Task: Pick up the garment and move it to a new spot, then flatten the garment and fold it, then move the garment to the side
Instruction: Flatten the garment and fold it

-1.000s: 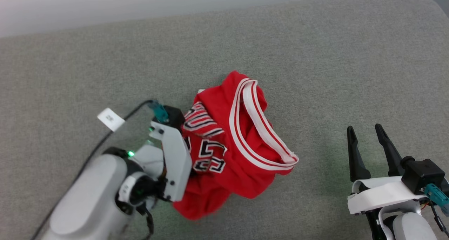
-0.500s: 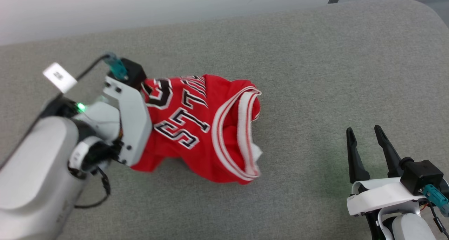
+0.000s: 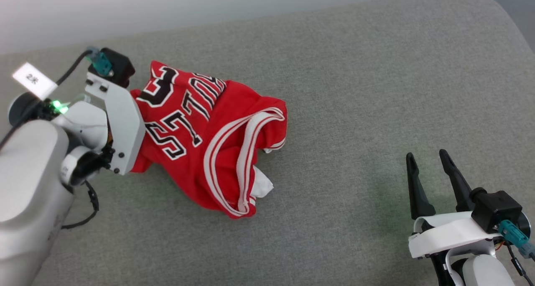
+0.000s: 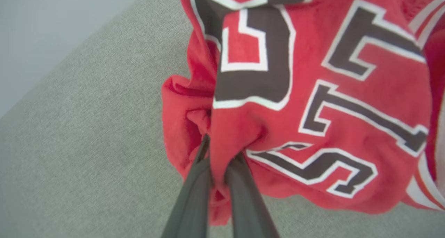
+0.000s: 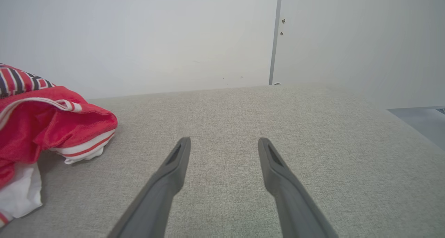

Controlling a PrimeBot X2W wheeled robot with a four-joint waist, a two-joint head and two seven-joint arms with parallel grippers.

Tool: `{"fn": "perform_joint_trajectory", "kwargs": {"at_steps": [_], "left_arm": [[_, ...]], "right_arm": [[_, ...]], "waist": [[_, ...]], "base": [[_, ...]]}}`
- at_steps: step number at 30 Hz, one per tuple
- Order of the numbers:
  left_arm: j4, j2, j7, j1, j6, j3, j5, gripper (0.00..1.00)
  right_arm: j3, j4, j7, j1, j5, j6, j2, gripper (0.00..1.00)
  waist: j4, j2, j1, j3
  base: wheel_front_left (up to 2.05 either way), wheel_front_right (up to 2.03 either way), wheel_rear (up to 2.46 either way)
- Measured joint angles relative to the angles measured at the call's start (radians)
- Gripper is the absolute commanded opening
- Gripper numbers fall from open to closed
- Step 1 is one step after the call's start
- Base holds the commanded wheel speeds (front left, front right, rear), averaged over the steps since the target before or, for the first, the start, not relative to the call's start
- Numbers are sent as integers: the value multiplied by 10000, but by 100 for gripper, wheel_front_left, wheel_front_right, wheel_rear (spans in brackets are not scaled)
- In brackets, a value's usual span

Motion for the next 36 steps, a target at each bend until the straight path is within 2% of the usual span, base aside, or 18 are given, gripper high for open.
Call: {"fn": "perform_joint_trajectory", "kwargs": {"at_steps": [3,4,6,7,8,14,20,26,27,28,31,32,33,36], "left_arm": [[554,-121,-539,-75,-4,-309,-31,0],[708,-169,-654,-100,-4,-428,-58,11],[988,-238,-851,-151,-6,-629,-174,40],[1097,-263,-940,-202,-6,-727,-224,78],[1197,-270,-1030,-260,-8,-788,-230,100],[1551,-244,-1292,-616,-21,-984,-280,100],[957,-261,-1452,-701,35,-943,-374,100],[-458,-349,-777,-252,727,-767,-938,100],[-458,-349,-777,-252,727,-767,-938,100],[-1104,-437,-437,76,1016,-746,-1237,100],[-2148,-617,63,553,1375,-757,-1749,100],[-2148,-617,63,553,1375,-757,-1749,100],[-2805,-596,407,802,1565,-899,-1818,100],[-3267,-579,686,1061,1804,-980,-1971,100]], "right_arm": [[15,4,0,-5,13,0,-2,100],[17,6,0,-8,13,0,-2,100],[13,19,0,-15,13,0,-2,100],[6,27,0,-16,13,0,-2,100],[-4,35,0,-16,13,0,-2,100],[-71,81,0,-10,0,0,0,100],[-134,109,-2,29,-17,0,-2,100],[-155,125,0,132,-42,0,0,100],[-155,125,0,132,-42,0,0,100],[-165,127,0,131,-63,0,2,100],[-165,134,0,130,-63,0,2,100],[-165,134,0,130,-63,0,2,100],[-155,134,0,130,-63,0,0,100],[-117,128,0,128,-48,0,2,100]], "waist": [[-62,0,0,84],[-74,0,0,103],[-75,0,0,120],[-63,0,0,119],[-46,0,0,116],[129,0,0,-15],[390,0,0,-239],[633,0,0,-445],[633,0,0,-445],[689,0,0,-493],[729,0,0,-530],[729,0,0,-530],[717,0,0,-523],[683,0,0,-510]], "base": [[0,0,0],[0,0,0],[0,0,0],[0,0,0],[0,0,0],[0,0,0],[0,0,0],[0,0,0],[0,0,0],[0,0,0],[0,0,0],[0,0,0],[0,0,0],[0,0,0]]}}
